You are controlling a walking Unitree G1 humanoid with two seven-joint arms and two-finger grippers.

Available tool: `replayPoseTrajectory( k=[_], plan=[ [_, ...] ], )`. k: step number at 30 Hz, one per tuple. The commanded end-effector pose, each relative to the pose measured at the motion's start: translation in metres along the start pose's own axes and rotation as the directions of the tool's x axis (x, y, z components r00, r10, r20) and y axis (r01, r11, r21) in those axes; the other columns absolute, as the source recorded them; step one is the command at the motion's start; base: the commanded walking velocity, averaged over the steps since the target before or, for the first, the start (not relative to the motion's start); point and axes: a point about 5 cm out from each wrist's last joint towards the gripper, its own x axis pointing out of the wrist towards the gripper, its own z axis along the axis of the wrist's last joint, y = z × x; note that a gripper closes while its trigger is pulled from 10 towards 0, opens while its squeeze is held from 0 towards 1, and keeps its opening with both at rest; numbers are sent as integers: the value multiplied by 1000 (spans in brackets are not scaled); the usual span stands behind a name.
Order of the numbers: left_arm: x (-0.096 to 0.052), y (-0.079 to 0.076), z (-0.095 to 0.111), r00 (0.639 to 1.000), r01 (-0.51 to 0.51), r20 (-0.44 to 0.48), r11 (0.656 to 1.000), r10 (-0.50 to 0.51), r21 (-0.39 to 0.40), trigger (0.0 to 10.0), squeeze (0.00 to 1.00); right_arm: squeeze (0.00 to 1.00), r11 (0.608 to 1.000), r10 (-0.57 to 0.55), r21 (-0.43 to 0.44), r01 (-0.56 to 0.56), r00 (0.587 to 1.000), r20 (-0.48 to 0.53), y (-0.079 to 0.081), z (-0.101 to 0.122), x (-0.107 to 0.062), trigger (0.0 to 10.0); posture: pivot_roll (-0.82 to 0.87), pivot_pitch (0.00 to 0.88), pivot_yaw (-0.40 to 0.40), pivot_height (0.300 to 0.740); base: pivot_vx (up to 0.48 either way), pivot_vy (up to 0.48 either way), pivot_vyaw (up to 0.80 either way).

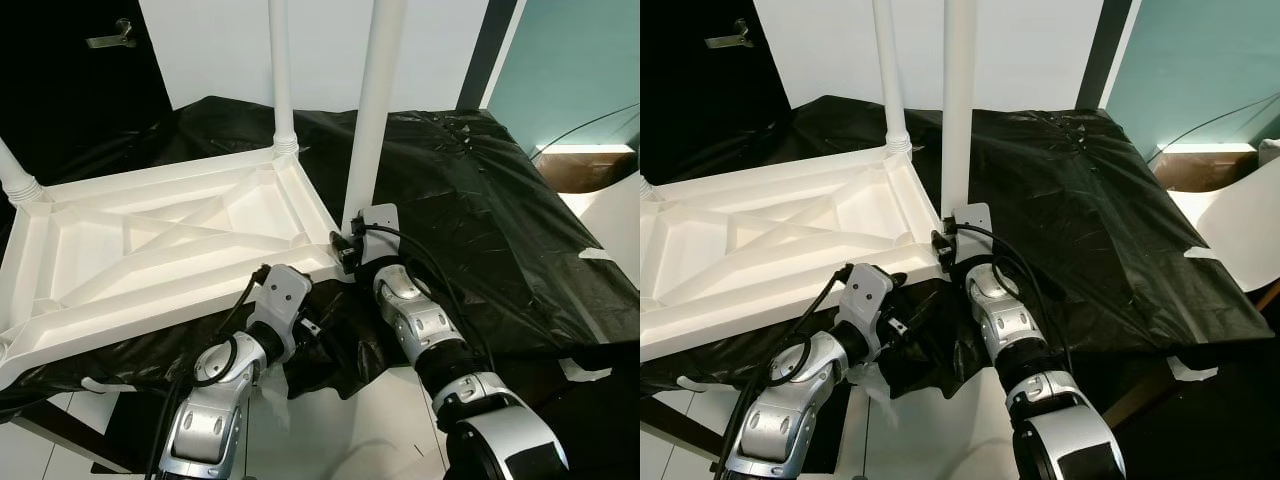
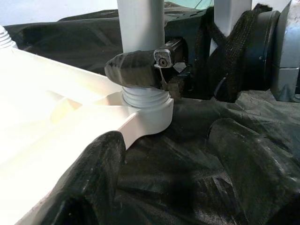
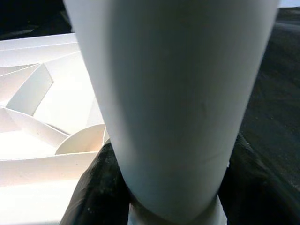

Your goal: Building children table

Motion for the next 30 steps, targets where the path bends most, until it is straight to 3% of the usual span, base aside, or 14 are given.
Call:
replayPoseTrajectory(
  k=[1,6,7,13,16,18,19,22,23,30],
  plan=[
    [0,2,-2,998,-69,-10,998,69,2,10000,0,0,998,6,56,-1,995,-99,12,-20,-5,10000,132,0,-74,740,0,0,0],
    [0,2,-2,998,-68,-11,998,68,2,10000,0,0,999,2,48,1,998,-71,11,-15,-5,10000,129,0,-70,740,0,0,0],
    [0,3,-2,998,-67,-11,998,67,3,10000,0,1000,999,-3,45,5,998,-56,9,-12,-5,10000,127,0,-66,740,0,0,0],
    [0,3,-2,998,-65,-10,998,65,5,10000,0,1000,999,1,44,0,1000,-18,1,-6,-5,10000,126,0,-64,740,0,0,0],
    [-1,4,-2,998,-61,-11,998,61,9,10000,0,1000,999,36,-8,-36,999,17,-20,-1,-5,10000,126,0,-60,740,0,0,0],
    [-1,4,-1,998,-59,-10,998,60,11,10000,0,1000,995,90,-48,-88,995,42,-24,1,-5,10000,126,0,-60,740,0,0,0],
    [-1,3,-1,998,-58,-10,998,58,11,10000,0,765,989,132,-77,-128,990,53,-26,3,-6,10000,126,0,-60,740,0,0,0],
    [-1,3,-1,998,-57,-10,998,57,12,10000,0,765,984,162,-85,-157,985,54,-28,3,-6,10000,126,0,-60,740,0,0,0],
    [-1,3,-1,999,-53,-11,999,53,12,10000,0,0,977,196,-98,-191,980,44,-31,3,-6,10000,127,0,-58,740,0,0,0],
    [0,2,1,999,-41,-5,999,41,2,10000,0,0,914,375,-163,-370,927,-1,-44,7,-2,10000,130,0,-56,740,0,0,0]
  ],
)
